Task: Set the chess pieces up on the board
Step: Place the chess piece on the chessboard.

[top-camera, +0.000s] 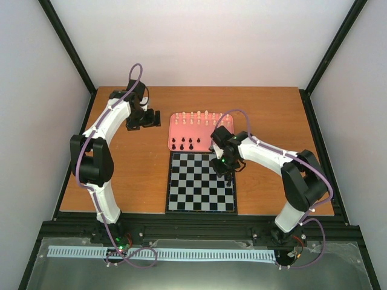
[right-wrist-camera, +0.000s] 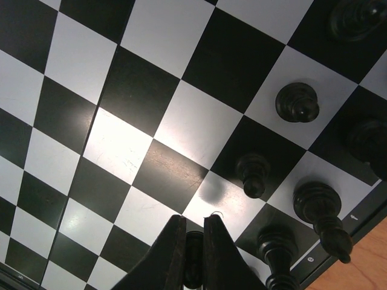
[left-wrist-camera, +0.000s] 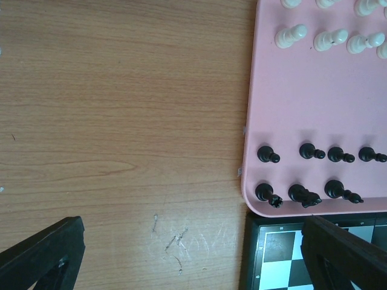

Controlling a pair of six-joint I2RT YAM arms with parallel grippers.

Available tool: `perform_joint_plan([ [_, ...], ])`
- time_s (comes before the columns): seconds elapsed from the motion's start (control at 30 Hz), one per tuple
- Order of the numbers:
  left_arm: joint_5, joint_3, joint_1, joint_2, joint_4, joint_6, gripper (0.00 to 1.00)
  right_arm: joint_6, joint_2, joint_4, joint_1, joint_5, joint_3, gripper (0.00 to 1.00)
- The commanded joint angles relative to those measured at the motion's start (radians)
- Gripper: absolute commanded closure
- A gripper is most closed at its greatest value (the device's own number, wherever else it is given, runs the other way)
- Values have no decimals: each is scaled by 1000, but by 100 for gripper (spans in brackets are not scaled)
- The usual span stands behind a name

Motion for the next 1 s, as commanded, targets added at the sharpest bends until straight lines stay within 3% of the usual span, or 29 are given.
perform_joint_plan([
  [0.0,2,2,0,-34,11,-12,0,5,20,12,11,8,-13,95],
  [0.63,-1,4,0,-32,9,-9,0,4,59,9,11,32,-1,94],
  [0.97,4,9,0,-26,9,-10,0,-4,70,13,11,32,7,88],
])
